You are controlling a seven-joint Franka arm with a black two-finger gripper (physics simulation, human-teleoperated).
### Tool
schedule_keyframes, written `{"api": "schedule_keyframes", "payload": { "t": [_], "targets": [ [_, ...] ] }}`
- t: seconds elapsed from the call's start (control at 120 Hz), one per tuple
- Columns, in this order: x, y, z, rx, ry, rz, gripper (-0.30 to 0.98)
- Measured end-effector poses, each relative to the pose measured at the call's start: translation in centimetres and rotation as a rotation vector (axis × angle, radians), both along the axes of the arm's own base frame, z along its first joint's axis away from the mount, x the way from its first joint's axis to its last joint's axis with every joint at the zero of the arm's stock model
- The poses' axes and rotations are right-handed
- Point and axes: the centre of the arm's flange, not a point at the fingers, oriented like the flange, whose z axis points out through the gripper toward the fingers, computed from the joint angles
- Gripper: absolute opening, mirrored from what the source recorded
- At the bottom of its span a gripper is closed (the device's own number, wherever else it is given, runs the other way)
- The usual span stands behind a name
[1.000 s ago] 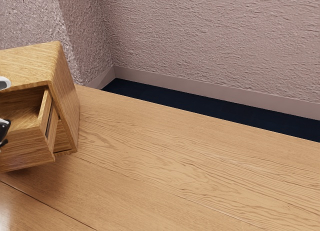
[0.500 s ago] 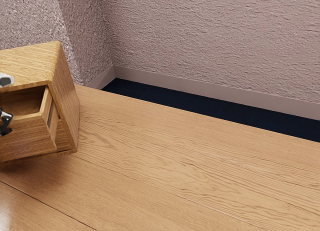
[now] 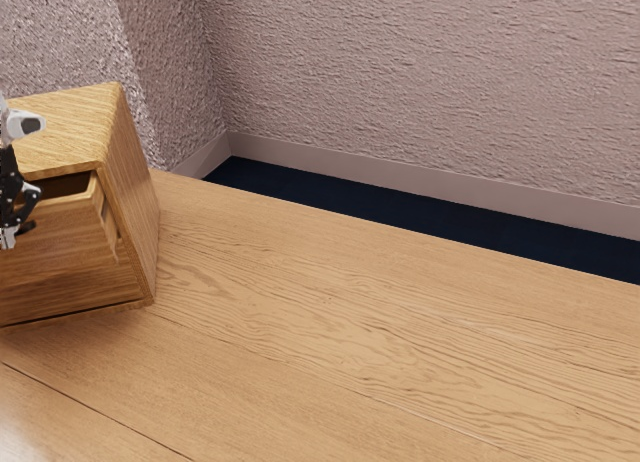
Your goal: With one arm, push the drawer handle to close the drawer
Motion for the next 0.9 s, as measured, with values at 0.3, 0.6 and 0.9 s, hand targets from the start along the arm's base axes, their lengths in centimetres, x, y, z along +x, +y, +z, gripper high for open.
{"api": "schedule_keyframes", "payload": {
  "t": [0.3,0.6,0.9],
  "targets": [
    [2.6,2.4,-0.4,0.000,0.011,0.004,-0.10],
    [5.3,4.1,-1.7,-0.015,0.032,-0.019,-0.10],
    [6.6,5.6,-2.3,-0.021,0.041,-0.044,-0.10]
  ]
}}
